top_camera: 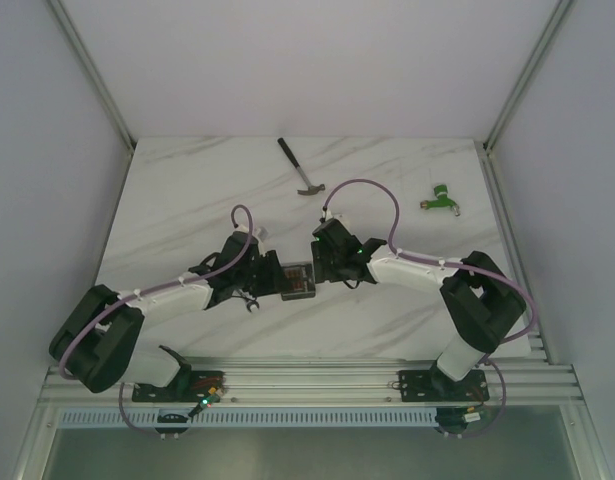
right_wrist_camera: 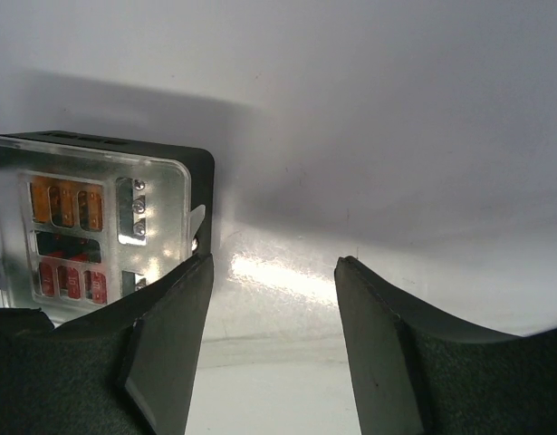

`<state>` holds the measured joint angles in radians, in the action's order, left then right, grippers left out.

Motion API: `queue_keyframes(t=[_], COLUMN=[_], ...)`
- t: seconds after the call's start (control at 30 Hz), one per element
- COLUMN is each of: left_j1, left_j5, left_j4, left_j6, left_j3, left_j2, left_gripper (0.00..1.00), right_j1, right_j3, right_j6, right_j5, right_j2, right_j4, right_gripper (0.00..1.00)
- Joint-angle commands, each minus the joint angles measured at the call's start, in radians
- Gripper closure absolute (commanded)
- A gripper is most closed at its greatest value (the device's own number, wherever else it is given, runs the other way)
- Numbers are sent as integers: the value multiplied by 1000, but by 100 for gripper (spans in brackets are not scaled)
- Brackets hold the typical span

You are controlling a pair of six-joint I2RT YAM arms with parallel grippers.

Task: Snap on the fuse box
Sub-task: Close the fuse box cover on the fuse box base.

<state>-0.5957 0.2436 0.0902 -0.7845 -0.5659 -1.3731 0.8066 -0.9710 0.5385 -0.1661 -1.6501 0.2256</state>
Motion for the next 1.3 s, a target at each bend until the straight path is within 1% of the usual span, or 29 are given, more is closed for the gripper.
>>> queue_keyframes(t=[0.0,0.3,0.5,0.83,1.13,1.27], left_j1=[-4,-4,-4,-4,-5,-3], left_j5=[16,-41,-21,-22,-21,-22], left_j4=[19,-44,-44,-34,-32,-39], left_j6=[6,18,10,8,5,4], left_j3=[-33,-20,-15,-10,-1,17], left_j2=[-12,21,12,14,24,48], left_gripper=[46,46,46,47,48,48], right_j1=[4,3,10,15,16,6], right_j3=[21,40,29,17,31,72], right_j6=[12,19,15,12,19,37], right_j5=[-11,-18,29,49,28,-13], right_j2=[4,24,9,9,28,81], right_j4=[6,0,-45,-53,-48,-27], right_gripper=[37,37,37,37,37,37])
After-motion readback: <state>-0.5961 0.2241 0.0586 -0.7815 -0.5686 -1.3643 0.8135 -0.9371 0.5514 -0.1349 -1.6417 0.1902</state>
